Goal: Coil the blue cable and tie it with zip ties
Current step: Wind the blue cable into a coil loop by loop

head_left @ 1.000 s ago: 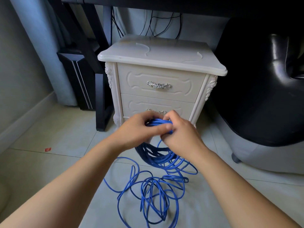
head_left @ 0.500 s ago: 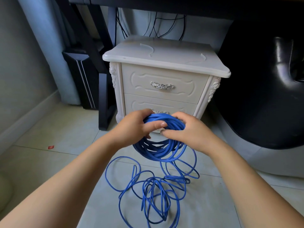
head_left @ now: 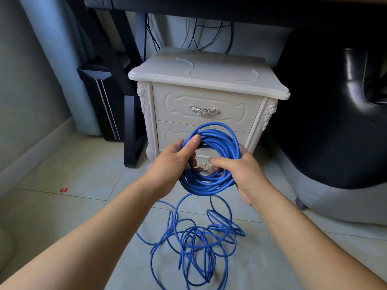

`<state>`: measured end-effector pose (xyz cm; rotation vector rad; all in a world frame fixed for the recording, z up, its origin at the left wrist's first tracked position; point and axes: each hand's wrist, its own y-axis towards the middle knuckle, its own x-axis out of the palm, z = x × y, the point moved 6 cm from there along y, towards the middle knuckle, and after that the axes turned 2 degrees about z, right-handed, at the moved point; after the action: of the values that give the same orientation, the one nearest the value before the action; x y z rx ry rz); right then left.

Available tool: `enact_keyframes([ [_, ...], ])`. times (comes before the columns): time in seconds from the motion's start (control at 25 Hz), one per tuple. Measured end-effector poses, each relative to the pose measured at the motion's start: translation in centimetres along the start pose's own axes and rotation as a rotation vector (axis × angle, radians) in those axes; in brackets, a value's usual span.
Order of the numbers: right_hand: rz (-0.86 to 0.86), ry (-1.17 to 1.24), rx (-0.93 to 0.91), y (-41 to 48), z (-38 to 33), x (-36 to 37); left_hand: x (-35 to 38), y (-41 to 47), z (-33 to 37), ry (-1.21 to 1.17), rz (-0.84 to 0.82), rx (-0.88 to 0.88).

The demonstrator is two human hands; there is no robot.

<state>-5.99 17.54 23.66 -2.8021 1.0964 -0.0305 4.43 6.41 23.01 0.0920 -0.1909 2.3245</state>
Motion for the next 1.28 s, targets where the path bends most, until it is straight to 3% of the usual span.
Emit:
enact_keyframes([
  [0.08,0.026,-0.084,-0.046,0.3,-0.5,-0.5,0.0,-0.4,0.4,0.159,-0.109,-0.013],
  [0.16,-0.005,-0.232,-0.109,0.3,-1.2,-0.6,-0.1,-0.6,1.5,0.325,-0.191,0.093],
  [0.24,-0.076,-0.426,-0.131,0.1,-1.3,0.0,0.0,-1.1,2.6,0.454,-0.172,0.273],
  [0.36,-0.144,-0.7,-0.15,-0.3,-1.0,0.9,2.1,-2.1,3.0,0.895,-0.19,0.602],
  [0.44,-0.119,-0.725,-0.153,-0.3,-1.2,1.1,2.0,-1.7,2.6,0.989,-0.147,0.623],
  [0.56,-0.05,-0.638,-0.132,-0.3,-1.6,0.7,1.1,-1.1,2.1,0.946,-0.023,0.566],
  [0.72,-0.083,-0.517,-0.118,-0.2,-1.7,0.7,0.8,-1.3,2.3,0.796,0.041,0.525],
  [0.92,-0.155,-0.417,-0.073,-0.4,-2.0,0.8,0.5,-0.7,1.6,0.575,0.048,0.288],
  [1.16,-0.25,-0.402,0.093,-1.5,-0.9,0.3,-2.1,0.2,0.9,0.178,0.332,0.096],
  [1.28,-0.115,-0.171,0.096,-1.6,0.9,1.9,-2.0,-0.3,-0.4,0.058,0.42,0.021],
])
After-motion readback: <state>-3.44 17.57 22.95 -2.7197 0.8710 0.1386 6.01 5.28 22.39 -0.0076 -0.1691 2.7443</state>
